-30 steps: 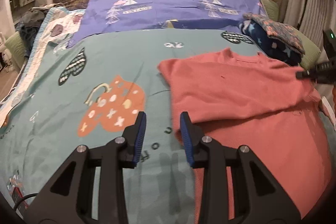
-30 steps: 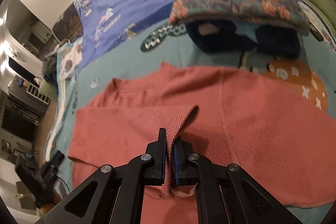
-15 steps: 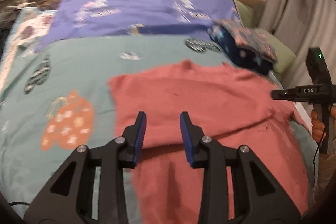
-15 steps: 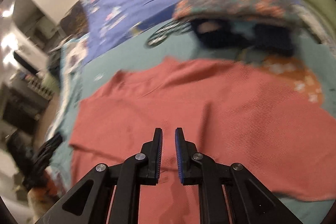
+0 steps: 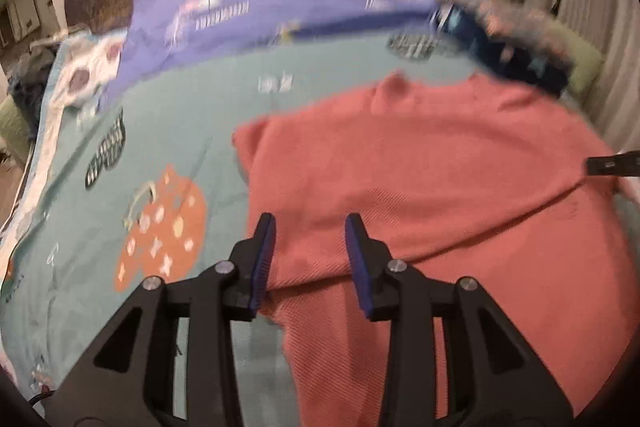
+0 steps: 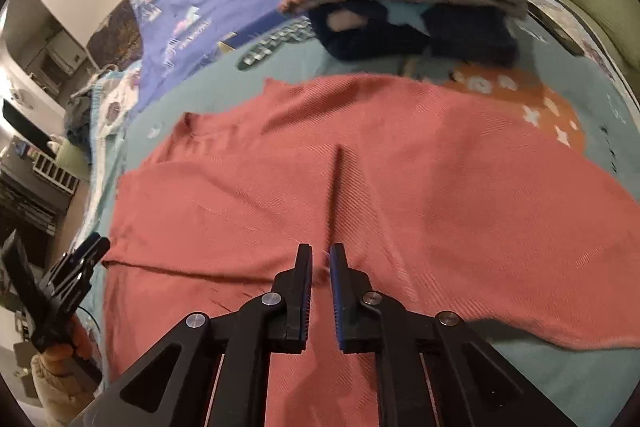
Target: Fold small clothes
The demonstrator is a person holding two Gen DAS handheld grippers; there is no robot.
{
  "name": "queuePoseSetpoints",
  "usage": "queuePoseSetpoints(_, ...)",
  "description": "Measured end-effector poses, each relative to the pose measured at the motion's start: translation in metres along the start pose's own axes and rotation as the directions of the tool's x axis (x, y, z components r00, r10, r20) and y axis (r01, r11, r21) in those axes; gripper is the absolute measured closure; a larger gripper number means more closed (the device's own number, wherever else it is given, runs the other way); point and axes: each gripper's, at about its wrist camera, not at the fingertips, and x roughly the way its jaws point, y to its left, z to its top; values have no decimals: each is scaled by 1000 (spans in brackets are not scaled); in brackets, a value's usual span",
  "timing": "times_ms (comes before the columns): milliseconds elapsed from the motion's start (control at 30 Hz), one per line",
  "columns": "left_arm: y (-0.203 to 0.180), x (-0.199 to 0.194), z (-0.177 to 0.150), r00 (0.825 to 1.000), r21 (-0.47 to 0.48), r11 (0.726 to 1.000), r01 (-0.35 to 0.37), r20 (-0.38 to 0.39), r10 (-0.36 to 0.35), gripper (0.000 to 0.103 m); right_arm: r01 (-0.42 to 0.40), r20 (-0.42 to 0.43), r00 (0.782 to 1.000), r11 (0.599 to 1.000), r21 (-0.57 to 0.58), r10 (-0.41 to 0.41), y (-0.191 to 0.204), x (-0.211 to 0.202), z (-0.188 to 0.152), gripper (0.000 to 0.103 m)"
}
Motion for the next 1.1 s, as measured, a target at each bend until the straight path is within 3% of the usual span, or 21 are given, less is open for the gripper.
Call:
queuePoseSetpoints(33,0,14,-5,999,8,1000,-16,-46,16,65,12,-15,1000,1000,16,-12,-5,2,-4,94)
queuePoseSetpoints(100,-3,8,-9,1000,7,999,-31,3,31,66,-11,-21,1000,998,61,13,-18,-3,-13,94)
queuePoseSetpoints(233,-16,-18,-2,996,-9,997,73,51,-72,66,-53,53,998,985,166,45,-57,-35,-37,89)
queuePoseSetpoints(333,-38,-30,9,991,42,994,103,78,-106,65,-5,127,991,953,302,-35,-104,-65,-57,79)
queuePoseSetpoints(433,-58,-30,17,986,55,988,143,78,-147,63,-10,189,978,877,481,-93,-160,-95,-83,76)
queuePoseSetpoints(500,-72,-29,17,985,60,986,154,69,-158,63,-44,214,971,811,583,-102,-191,-108,-101,67)
queuePoseSetpoints(567,-85,-25,17,983,64,983,173,54,-176,63,-82,242,963,719,690,-122,-225,-121,-123,59)
queuePoseSetpoints(767,-114,-22,14,981,63,980,189,32,-191,63,-87,237,949,548,832,-210,-279,-131,-158,47)
queuePoseSetpoints(900,-121,-19,16,983,45,982,181,18,-182,62,-139,273,941,505,852,-201,-301,-122,-158,46)
queuePoseSetpoints(1067,-127,-19,17,985,43,985,169,13,-170,62,-176,321,915,474,863,-245,-321,-112,-145,47)
queuePoseSetpoints(1100,-127,-19,17,986,41,985,167,13,-168,62,-172,321,912,472,865,-257,-323,-110,-142,62)
